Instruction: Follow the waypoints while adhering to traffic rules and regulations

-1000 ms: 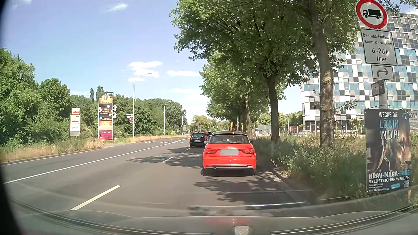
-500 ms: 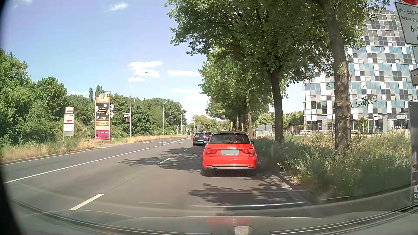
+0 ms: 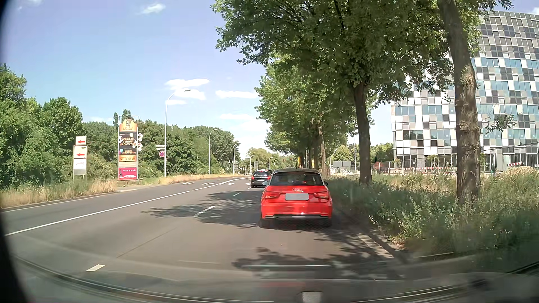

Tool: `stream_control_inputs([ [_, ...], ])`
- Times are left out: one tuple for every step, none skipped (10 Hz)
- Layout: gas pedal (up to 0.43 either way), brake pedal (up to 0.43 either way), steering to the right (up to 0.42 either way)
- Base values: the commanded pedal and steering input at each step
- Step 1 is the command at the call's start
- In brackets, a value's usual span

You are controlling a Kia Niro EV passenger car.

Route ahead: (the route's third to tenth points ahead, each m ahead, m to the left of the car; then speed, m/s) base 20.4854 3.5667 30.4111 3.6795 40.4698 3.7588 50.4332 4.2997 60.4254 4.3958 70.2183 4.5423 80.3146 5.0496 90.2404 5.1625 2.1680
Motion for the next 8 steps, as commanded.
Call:
stream_control_inputs([
  [0.0, 0.03, 0.002],
  [0.0, 0.03, 0.001],
  [0.0, 0.03, 0.0],
  [0.0, 0.03, 0.0],
  [0.0, 0.03, 0.0],
  [0.0, 0.03, 0.001],
  [0.0, 0.03, 0.001],
  [0.0, 0.03, 0.0],
])
